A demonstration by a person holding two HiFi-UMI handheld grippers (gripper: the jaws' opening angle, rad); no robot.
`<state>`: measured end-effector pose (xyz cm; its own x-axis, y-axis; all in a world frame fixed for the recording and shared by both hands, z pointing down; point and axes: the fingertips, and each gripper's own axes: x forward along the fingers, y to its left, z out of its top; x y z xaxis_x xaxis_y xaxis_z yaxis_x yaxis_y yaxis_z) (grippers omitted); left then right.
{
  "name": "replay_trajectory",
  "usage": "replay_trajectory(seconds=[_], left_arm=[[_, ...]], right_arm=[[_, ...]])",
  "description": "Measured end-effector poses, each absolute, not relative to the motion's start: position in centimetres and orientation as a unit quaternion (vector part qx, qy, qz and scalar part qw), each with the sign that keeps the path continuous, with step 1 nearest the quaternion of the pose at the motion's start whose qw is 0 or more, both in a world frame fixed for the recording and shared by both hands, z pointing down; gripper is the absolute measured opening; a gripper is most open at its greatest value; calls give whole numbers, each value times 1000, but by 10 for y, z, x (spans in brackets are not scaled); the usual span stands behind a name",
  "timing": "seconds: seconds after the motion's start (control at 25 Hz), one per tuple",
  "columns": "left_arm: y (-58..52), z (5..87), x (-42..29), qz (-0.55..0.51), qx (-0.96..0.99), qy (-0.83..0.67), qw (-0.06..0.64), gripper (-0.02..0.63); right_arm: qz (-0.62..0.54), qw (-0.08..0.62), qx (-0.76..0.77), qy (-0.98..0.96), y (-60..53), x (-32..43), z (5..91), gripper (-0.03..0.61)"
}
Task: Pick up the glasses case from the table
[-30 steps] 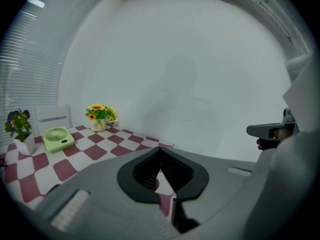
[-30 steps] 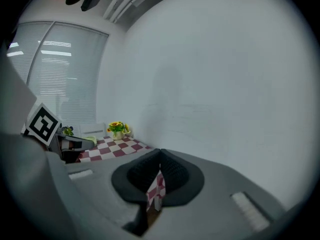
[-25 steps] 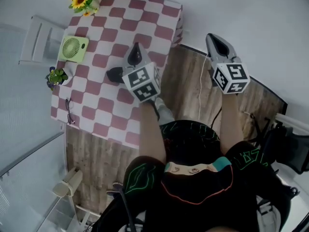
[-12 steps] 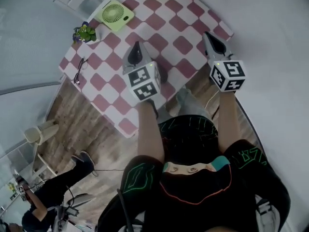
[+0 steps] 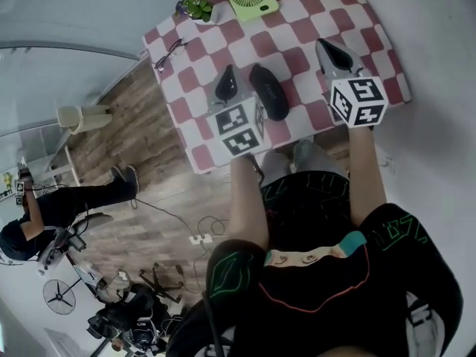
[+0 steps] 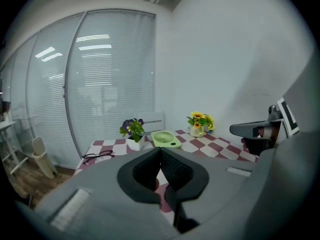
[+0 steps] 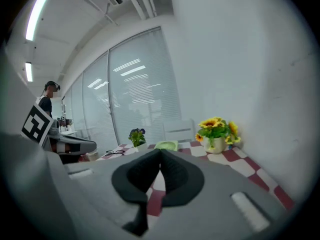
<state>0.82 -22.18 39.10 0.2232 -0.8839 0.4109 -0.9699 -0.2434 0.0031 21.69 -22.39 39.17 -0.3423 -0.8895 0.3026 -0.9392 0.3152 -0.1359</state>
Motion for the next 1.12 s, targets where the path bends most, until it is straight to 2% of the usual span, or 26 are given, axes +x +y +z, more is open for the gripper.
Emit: replay_trajectory(seconds=[0.24,0.48,0.76,0.8,0.84,1.12], left_arm=[[-196,395,-26,160,726,-654,140,9],[-182,421,-51,159,699,-674,179,9],[-173,475,-40,179,691,-660,234,9],[-174,479,-37,181,692,-656,241,9],[-175,483,-33,183,694,-652,245,9],[-177,499,-33,190,692,-645,260,9]], right_arm=[[146,103,499,-848,-237,173,395,3],[170,152,442,-867,-234,124,427,3],[204,220,357,-885,-210,94,475,5],[216,231,340,-886,-205,89,483,31],[227,241,324,-886,-201,85,490,114],[280,255,285,-881,-195,75,510,217]])
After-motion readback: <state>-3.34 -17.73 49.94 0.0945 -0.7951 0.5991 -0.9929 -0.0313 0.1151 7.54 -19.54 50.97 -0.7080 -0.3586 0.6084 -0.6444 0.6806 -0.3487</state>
